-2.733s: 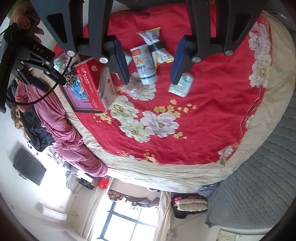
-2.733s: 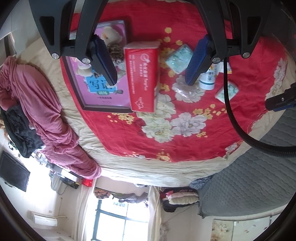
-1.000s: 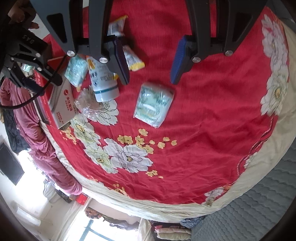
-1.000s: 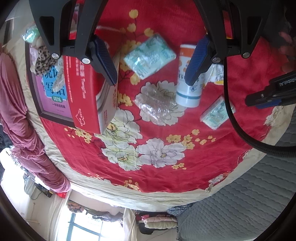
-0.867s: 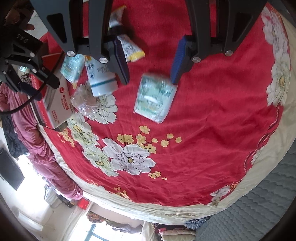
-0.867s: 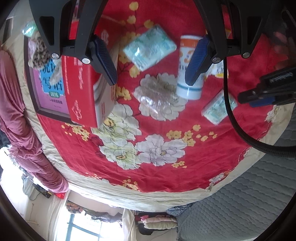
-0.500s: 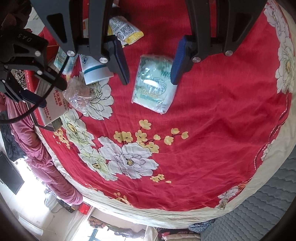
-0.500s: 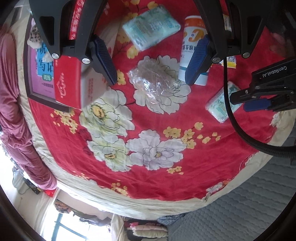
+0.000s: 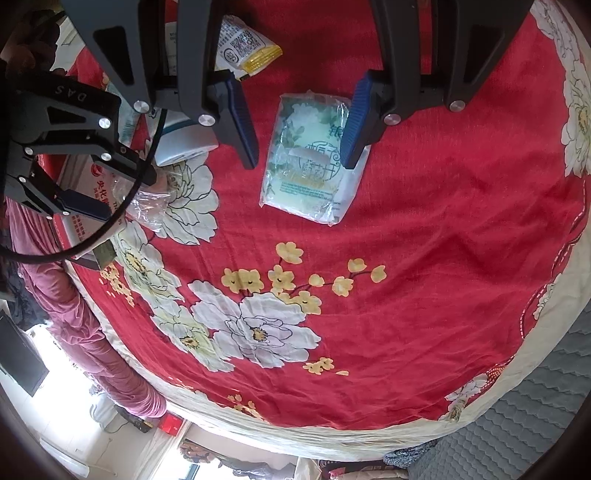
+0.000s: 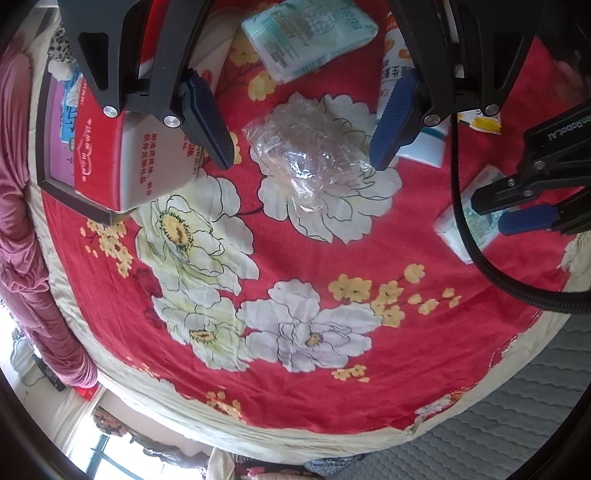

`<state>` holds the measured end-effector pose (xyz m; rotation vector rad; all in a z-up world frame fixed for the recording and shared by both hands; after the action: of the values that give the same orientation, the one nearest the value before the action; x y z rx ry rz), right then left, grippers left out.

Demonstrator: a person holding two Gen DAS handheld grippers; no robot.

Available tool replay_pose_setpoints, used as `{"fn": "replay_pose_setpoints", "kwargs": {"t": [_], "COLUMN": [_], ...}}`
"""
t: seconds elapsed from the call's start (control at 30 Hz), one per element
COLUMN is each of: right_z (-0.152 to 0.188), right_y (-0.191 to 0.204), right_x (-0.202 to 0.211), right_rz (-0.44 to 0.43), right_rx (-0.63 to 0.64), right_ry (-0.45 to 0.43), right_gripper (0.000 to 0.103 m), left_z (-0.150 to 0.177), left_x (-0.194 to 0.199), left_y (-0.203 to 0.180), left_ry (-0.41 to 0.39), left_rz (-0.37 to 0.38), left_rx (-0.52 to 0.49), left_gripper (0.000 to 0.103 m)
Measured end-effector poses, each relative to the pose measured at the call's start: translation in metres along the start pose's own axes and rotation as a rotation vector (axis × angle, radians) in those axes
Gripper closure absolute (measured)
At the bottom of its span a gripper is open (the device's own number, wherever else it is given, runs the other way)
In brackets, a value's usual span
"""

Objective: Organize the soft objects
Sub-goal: 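Lower the left tool onto the green-white wipes packet while the right tool lowers to the clear plastic bag, then close the left tool on the wipes packet while the right tool grasps the clear bag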

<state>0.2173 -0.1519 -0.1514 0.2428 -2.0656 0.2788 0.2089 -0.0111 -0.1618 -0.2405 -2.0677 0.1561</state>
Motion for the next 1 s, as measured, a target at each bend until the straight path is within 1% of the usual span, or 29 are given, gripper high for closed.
{"fn": "replay_pose_setpoints", "kwargs": {"t": [0.17, 0.33, 0.43, 0.53, 0.6, 0.7, 0.8, 0.87, 1.0], "right_z": [0.002, 0.0, 0.0, 0.0, 0.0, 0.001, 0.002, 0.0, -0.005], "right_y": [-0.003, 0.001, 0.0, -0.001, 0.0, 0.0, 0.0, 0.0, 0.001], "right_x": [-0.013, -0.021, -0.027, -0.031, -0.034, -0.038, -0.038, -0.033, -0.02], "right_rz": [-0.014, -0.037, -0.055, -0.072, -0.078, -0.092, -0.11, -0.122, -0.143], "right_rx": [-0.019, -0.026, -0.05, -0.064, -0.067, -0.081, -0.097, -0.102, -0.114], "right_ry": [0.029, 0.038, 0.05, 0.056, 0.063, 0.072, 0.066, 0.045, 0.01], "right_gripper": [0.026, 0.026, 0.027, 0.027, 0.027, 0.03, 0.032, 0.037, 0.037], "left_z": [-0.001, -0.003, -0.003, -0.002, -0.001, 0.001, 0.003, 0.004, 0.004], "left_x": [-0.005, -0.011, -0.014, -0.018, -0.021, -0.025, -0.03, -0.031, -0.033], "left_y": [0.002, 0.007, 0.007, 0.006, 0.006, 0.008, 0.009, 0.008, 0.008], "left_ry": [0.001, 0.001, -0.005, -0.004, -0.002, 0.004, 0.01, 0.007, 0.009], "left_rz": [-0.005, -0.013, -0.02, -0.025, -0.027, -0.019, -0.019, -0.022, -0.026], "left_rx": [-0.003, 0.003, -0.006, -0.012, -0.015, -0.004, -0.004, -0.003, -0.016], "left_gripper": [0.057, 0.056, 0.054, 0.05, 0.049, 0.047, 0.046, 0.046, 0.046]}}
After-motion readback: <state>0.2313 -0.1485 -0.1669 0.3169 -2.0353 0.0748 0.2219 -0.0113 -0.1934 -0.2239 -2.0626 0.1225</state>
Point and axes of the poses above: each gripper's, at about its wrist camera, not at the fingertips, and x roughly against the way its jaws point, y to its left, z to its underside, the point moved 10 cm from there along -x, roughly the way its jaws point, and after that the axes turned 6 degrees about -y, right-handed, at the moved point
